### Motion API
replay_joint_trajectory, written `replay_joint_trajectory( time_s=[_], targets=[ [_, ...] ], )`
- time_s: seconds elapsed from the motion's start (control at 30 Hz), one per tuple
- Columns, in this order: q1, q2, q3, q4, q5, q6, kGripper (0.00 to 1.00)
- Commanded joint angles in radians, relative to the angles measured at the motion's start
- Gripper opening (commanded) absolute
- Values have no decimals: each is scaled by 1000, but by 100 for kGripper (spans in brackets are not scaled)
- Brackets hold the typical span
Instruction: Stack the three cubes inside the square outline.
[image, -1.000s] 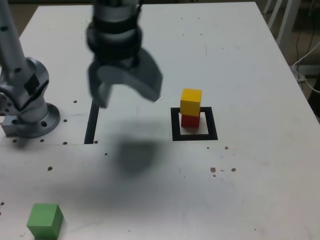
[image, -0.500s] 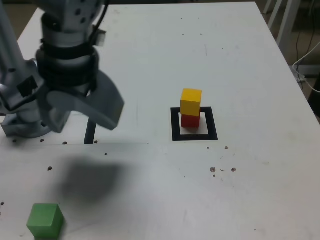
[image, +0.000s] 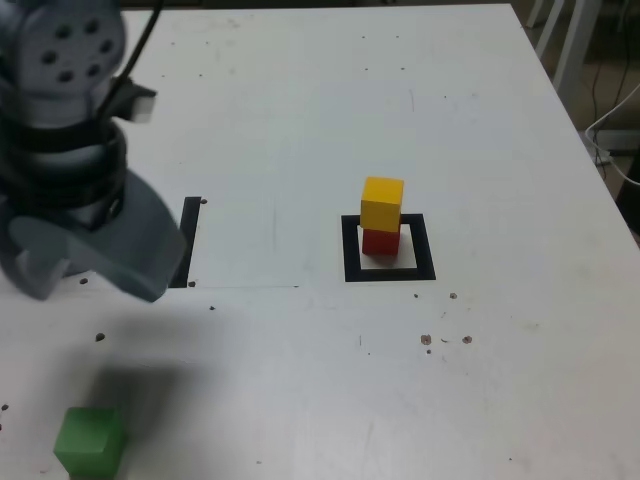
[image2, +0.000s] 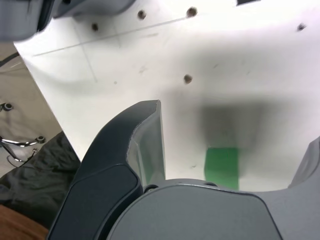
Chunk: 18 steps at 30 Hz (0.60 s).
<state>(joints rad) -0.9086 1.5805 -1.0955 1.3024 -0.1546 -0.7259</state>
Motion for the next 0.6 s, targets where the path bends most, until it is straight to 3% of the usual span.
replay_joint_trajectory(
  time_s=[0.0, 0.57],
  targets=[
    [-28, 11, -3, -12, -8, -22, 99],
    [-215, 163, -56, -177, -59, -126, 99]
  ],
)
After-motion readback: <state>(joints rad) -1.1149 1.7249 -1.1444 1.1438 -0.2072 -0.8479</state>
